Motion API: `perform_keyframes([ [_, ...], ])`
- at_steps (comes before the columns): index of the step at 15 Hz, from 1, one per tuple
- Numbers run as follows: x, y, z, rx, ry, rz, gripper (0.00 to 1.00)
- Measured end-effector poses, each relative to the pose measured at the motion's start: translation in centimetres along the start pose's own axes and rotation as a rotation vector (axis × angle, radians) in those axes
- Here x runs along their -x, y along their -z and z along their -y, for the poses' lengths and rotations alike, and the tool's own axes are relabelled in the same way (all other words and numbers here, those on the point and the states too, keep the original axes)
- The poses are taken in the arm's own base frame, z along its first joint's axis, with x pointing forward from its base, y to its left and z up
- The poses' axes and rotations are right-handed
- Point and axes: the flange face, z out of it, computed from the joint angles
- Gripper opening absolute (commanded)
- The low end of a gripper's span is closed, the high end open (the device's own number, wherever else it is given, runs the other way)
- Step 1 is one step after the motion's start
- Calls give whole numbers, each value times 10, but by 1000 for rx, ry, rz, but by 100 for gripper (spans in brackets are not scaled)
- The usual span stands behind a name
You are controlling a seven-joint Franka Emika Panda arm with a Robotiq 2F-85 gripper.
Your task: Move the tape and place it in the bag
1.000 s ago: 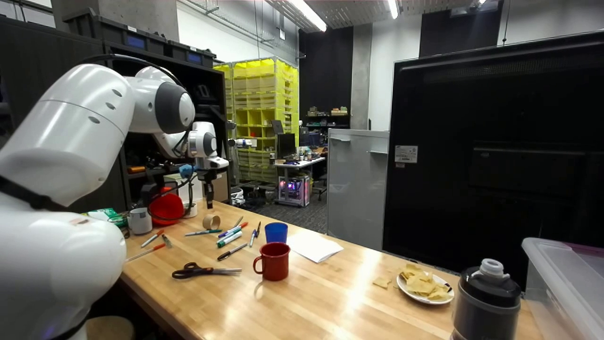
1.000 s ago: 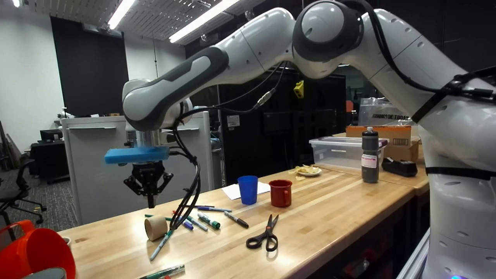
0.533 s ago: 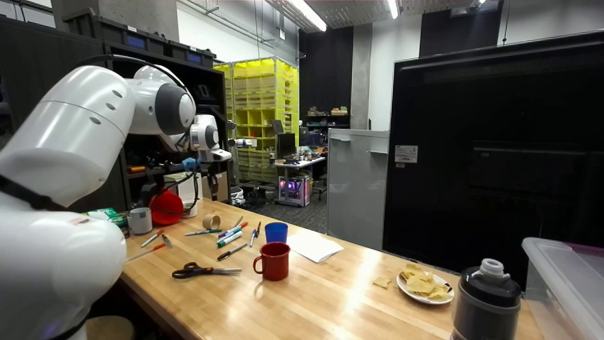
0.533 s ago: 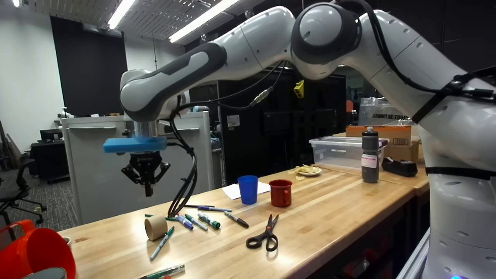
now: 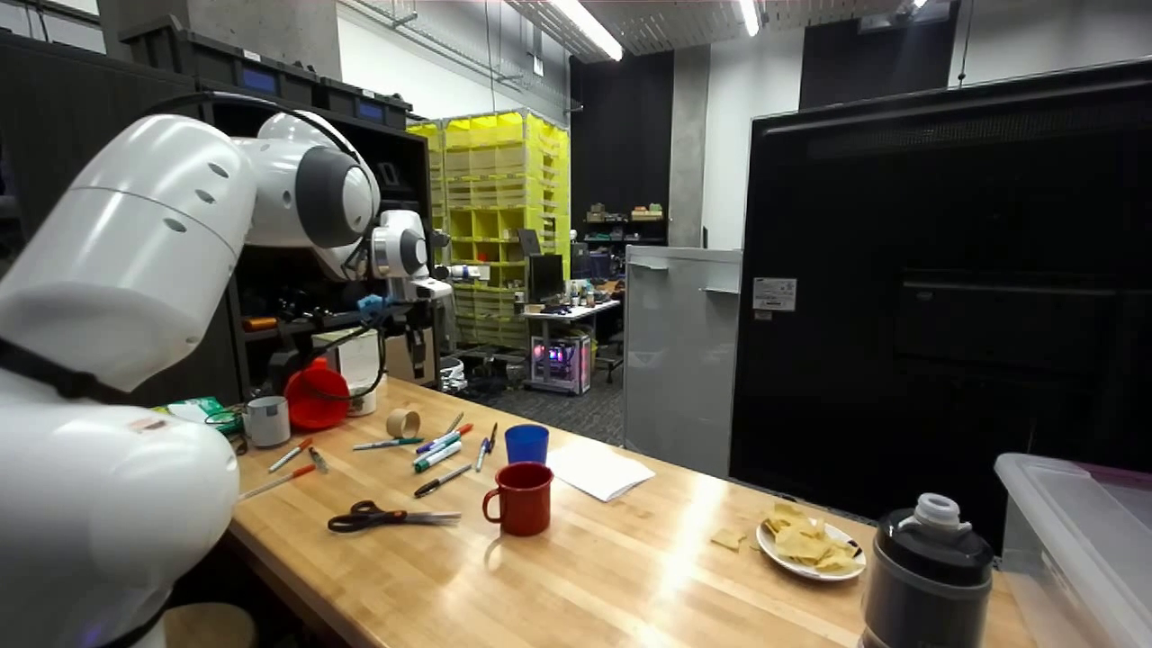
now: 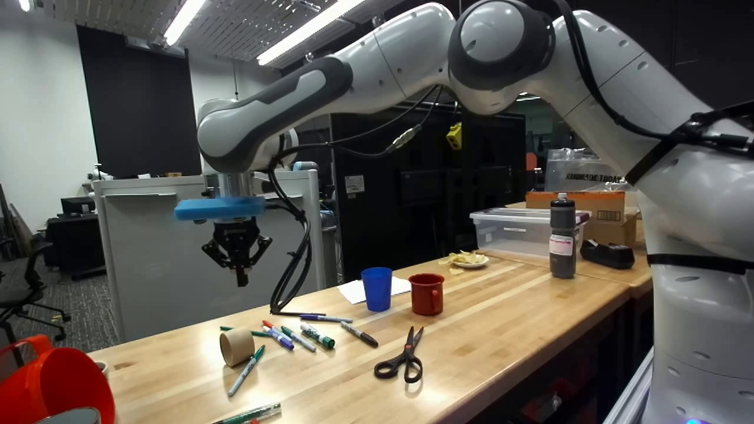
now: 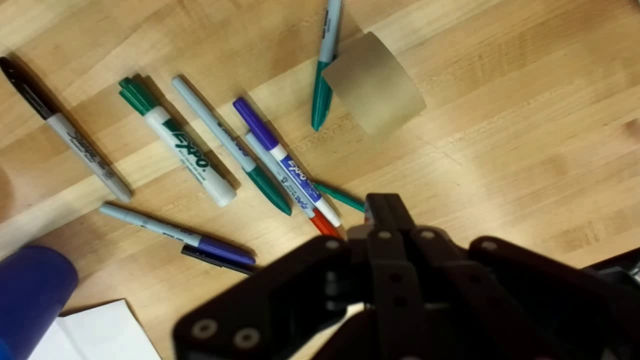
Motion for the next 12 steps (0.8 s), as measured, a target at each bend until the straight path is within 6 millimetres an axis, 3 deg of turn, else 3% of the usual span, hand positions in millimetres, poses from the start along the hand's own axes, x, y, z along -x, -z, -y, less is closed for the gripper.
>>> perform_keyframes([
  [7,18,-14,-25,58,11,27,0],
  [12,34,-35,-35,52,35,28,0],
])
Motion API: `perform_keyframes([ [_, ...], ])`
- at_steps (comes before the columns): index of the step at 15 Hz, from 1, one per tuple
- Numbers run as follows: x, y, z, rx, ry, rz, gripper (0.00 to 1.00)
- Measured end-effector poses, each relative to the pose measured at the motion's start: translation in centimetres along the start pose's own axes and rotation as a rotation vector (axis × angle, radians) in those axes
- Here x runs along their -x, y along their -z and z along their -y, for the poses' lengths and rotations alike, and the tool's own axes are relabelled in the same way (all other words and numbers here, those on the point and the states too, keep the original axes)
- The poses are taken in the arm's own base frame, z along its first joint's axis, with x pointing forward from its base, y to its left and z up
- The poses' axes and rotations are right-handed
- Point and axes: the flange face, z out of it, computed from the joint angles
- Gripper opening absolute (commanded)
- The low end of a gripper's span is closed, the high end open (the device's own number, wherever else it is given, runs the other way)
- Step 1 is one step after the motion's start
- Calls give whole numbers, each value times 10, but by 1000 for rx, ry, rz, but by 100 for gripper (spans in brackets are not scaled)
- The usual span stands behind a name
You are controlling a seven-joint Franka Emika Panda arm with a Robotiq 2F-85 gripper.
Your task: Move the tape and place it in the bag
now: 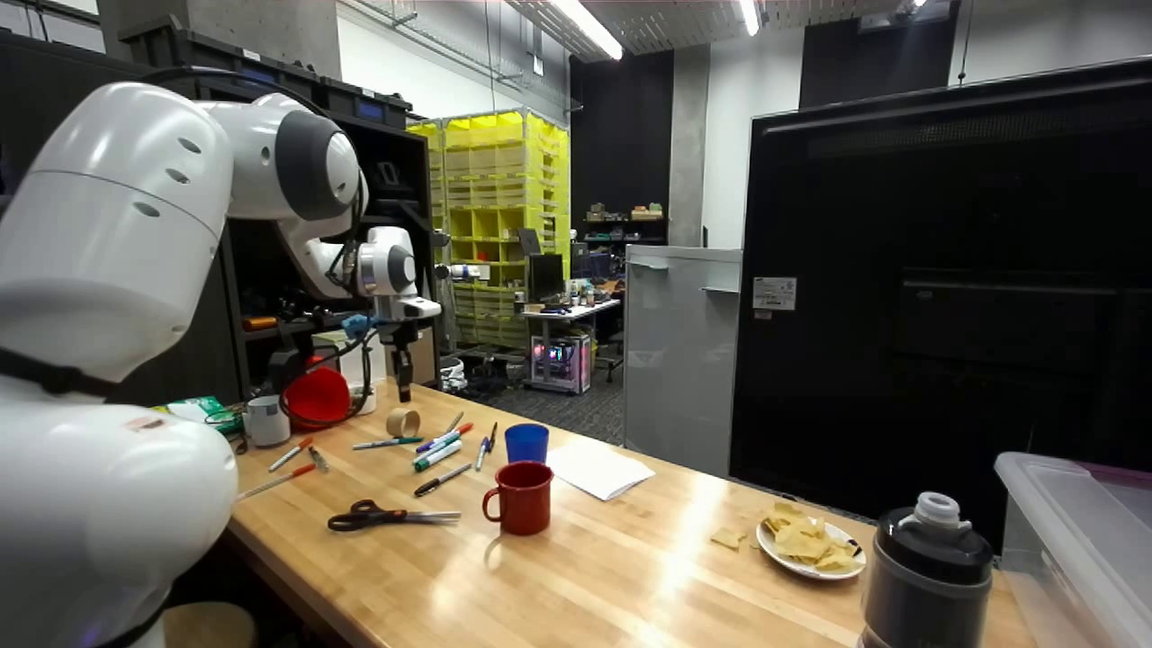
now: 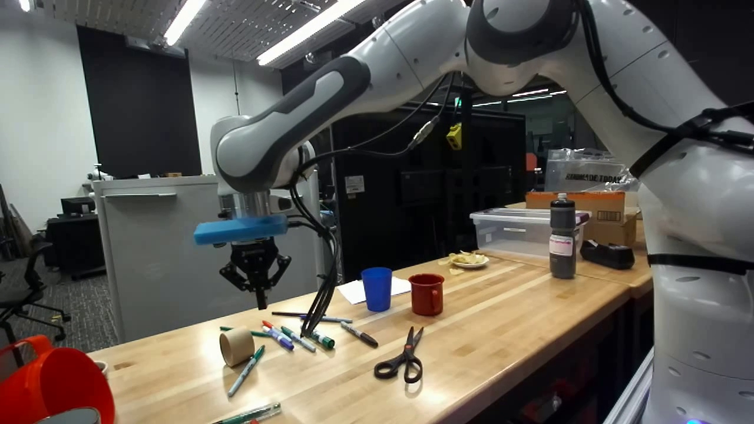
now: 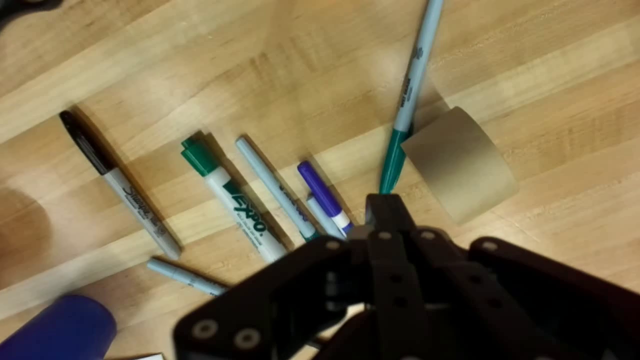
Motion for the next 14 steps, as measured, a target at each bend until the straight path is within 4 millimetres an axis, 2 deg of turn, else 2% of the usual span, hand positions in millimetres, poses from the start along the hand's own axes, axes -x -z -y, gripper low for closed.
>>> perform_keyframes([
  [7,22,-39,-6,2,60,11,0],
  [10,24,-47,-9,6,78,13,0],
  [14,23,-48,-9,5,90,5,0],
])
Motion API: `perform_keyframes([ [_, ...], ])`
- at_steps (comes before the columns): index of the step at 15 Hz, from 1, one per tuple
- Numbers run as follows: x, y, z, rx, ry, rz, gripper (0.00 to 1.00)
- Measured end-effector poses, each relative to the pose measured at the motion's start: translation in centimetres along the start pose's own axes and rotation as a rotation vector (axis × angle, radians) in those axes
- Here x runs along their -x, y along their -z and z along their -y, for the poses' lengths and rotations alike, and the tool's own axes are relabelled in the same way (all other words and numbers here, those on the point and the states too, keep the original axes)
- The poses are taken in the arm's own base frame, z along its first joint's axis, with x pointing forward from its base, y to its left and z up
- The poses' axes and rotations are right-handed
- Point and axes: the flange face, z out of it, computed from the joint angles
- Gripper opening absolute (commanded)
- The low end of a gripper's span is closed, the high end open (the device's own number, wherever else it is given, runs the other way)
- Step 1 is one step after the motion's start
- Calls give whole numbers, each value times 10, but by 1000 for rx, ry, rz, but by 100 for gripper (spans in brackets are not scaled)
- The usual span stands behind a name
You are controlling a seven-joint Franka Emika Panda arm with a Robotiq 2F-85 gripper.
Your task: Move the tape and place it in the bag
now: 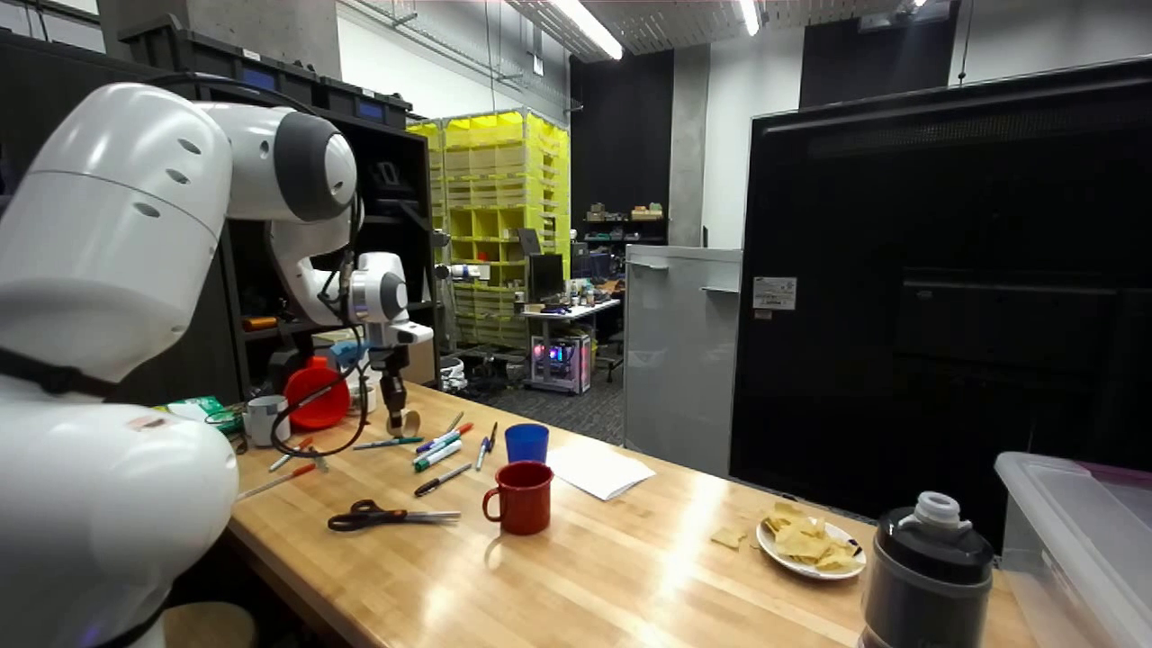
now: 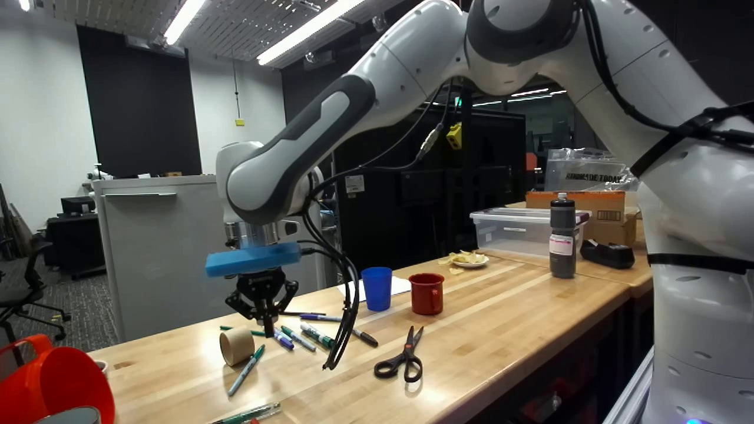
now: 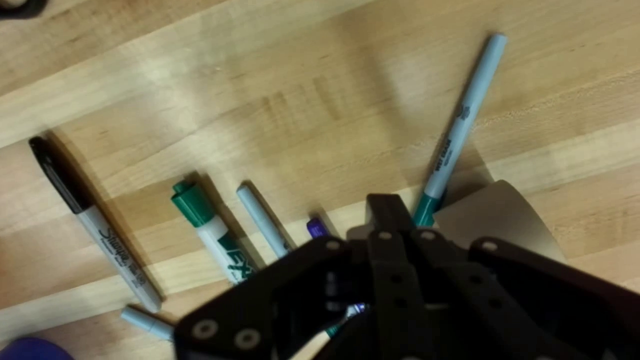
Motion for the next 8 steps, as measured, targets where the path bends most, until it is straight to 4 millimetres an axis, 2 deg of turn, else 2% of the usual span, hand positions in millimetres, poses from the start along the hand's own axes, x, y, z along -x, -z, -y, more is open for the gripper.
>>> perform_keyframes([
  [8,-5,3,0,4,17,-31,0],
])
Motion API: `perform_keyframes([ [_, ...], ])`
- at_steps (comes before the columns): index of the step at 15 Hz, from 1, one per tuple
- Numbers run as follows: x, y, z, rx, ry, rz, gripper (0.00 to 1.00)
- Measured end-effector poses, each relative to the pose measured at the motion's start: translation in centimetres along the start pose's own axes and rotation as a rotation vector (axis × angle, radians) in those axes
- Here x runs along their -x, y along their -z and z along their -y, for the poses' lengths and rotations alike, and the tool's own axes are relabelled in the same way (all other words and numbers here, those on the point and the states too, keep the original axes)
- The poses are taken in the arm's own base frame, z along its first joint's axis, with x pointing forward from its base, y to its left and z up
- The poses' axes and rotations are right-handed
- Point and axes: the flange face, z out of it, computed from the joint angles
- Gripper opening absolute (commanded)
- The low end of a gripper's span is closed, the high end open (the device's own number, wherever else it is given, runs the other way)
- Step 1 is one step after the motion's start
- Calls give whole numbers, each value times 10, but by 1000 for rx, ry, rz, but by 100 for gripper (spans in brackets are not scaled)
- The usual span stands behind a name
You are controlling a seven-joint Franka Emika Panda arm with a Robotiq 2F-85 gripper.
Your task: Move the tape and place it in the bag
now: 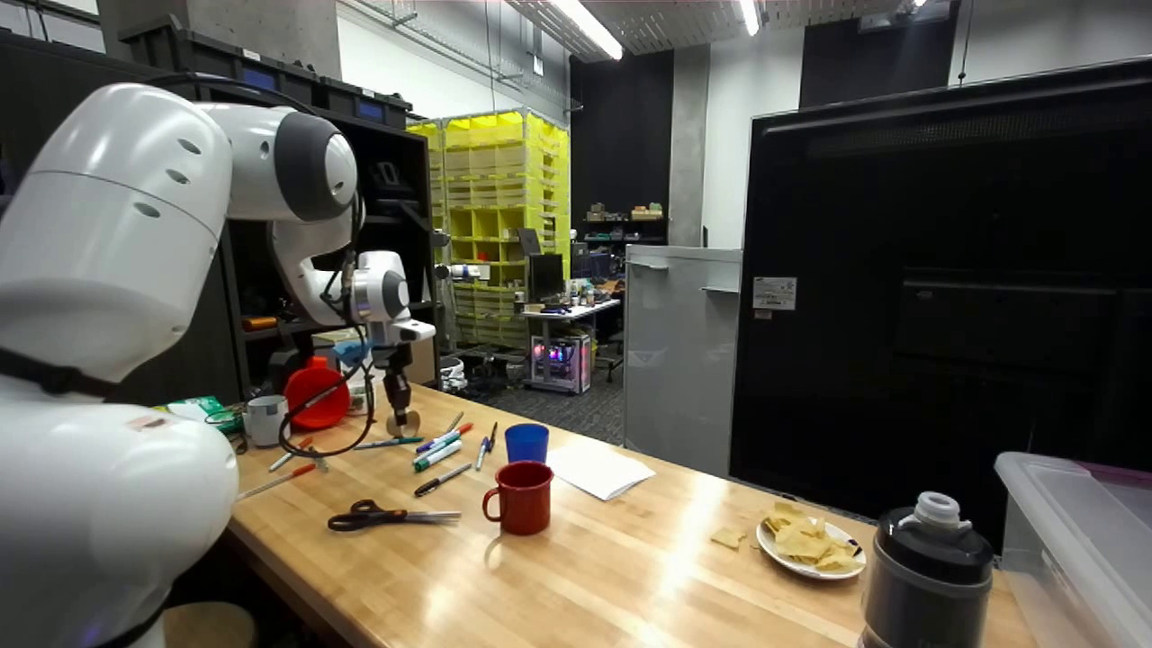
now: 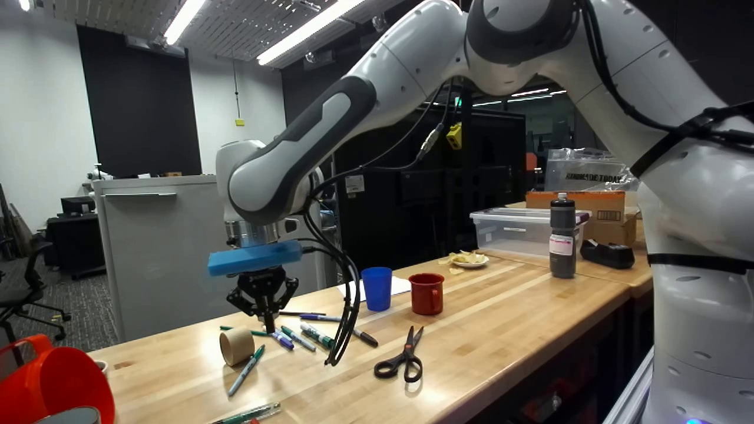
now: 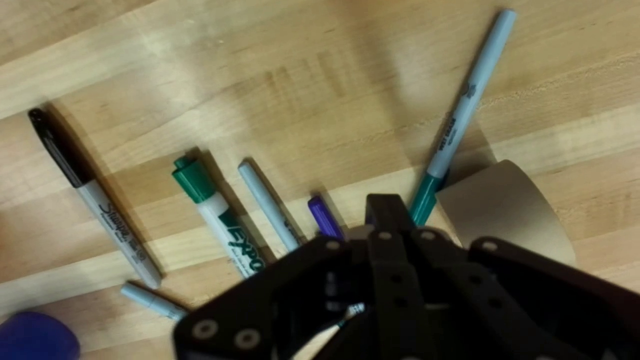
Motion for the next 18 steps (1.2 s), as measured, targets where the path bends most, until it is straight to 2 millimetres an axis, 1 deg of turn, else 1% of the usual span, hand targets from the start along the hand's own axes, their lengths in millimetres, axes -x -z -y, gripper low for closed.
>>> perform_keyframes([
  [7,-6,-3,7,-1,7,-15,0],
  [13,-13,-2,21,-10,11,-30,0],
  [15,-12,-2,28,-9,23,-41,0],
  [18,-3,-6,41,-4,52,-51,0],
])
